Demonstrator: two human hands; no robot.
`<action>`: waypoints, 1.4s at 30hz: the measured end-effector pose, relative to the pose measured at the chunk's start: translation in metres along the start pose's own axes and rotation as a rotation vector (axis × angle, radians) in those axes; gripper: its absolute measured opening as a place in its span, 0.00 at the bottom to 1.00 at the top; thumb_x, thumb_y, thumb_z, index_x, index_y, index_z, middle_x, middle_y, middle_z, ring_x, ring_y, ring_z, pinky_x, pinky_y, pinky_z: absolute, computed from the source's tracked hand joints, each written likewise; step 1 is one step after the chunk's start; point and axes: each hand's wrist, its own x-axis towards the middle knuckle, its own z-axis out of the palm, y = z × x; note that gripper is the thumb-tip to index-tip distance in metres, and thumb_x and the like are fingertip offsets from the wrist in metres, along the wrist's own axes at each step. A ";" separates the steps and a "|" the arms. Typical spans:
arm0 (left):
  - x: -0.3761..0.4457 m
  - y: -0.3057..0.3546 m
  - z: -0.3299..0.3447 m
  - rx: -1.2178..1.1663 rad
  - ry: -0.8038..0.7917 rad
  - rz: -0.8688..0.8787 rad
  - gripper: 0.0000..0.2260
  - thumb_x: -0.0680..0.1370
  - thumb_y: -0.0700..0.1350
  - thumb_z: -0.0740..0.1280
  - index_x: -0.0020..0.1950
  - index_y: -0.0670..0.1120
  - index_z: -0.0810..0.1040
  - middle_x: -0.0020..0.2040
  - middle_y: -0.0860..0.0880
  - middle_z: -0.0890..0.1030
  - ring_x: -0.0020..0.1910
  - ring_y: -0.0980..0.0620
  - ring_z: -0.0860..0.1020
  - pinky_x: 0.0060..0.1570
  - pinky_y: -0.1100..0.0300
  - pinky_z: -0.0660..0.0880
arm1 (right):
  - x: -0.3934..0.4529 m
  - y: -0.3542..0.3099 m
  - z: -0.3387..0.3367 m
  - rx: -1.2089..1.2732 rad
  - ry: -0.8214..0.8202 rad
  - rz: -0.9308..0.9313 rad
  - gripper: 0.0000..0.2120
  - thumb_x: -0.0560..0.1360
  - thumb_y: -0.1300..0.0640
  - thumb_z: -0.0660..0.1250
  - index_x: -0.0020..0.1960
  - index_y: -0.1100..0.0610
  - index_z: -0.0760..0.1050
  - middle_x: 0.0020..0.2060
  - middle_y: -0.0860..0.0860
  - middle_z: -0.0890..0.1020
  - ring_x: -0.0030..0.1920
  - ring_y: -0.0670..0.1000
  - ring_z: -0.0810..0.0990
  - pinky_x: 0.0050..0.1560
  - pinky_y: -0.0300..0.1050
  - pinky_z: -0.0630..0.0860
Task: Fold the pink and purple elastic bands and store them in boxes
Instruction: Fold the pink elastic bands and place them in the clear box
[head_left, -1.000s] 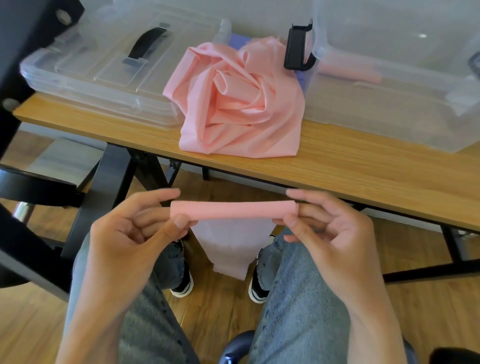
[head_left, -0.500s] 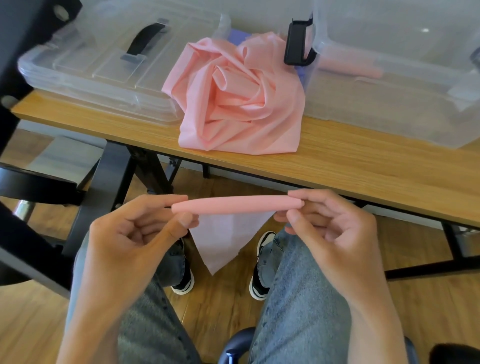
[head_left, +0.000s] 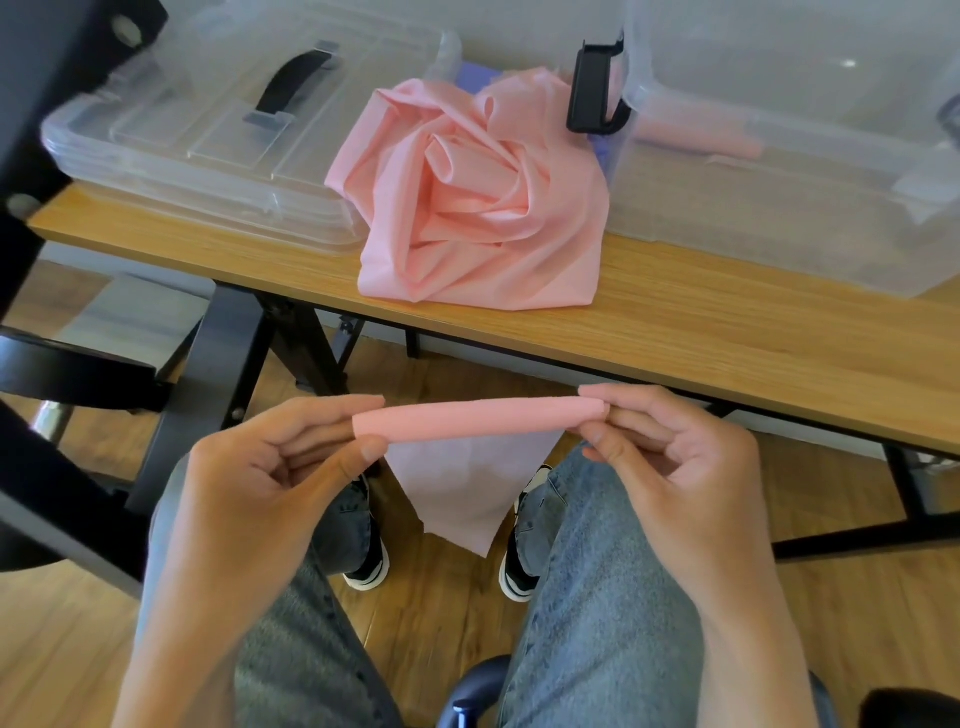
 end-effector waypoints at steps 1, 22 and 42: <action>0.000 0.000 0.000 -0.001 0.001 -0.005 0.14 0.70 0.42 0.73 0.55 0.51 0.83 0.49 0.61 0.87 0.46 0.60 0.86 0.47 0.69 0.81 | 0.000 0.001 -0.001 0.000 -0.002 -0.001 0.13 0.76 0.63 0.74 0.57 0.48 0.84 0.46 0.43 0.88 0.46 0.48 0.88 0.49 0.47 0.85; -0.001 0.001 0.001 -0.113 0.009 -0.058 0.21 0.73 0.43 0.72 0.66 0.48 0.78 0.49 0.52 0.88 0.49 0.51 0.87 0.50 0.57 0.83 | 0.000 -0.007 -0.001 0.161 -0.044 0.078 0.17 0.75 0.59 0.73 0.63 0.48 0.80 0.49 0.44 0.89 0.48 0.49 0.88 0.52 0.45 0.84; -0.001 0.002 0.002 -0.149 -0.035 -0.055 0.11 0.78 0.46 0.72 0.59 0.45 0.81 0.49 0.49 0.88 0.48 0.48 0.87 0.49 0.54 0.84 | -0.001 -0.011 0.000 0.275 -0.111 0.065 0.09 0.77 0.60 0.70 0.56 0.59 0.80 0.48 0.53 0.89 0.49 0.54 0.89 0.49 0.46 0.85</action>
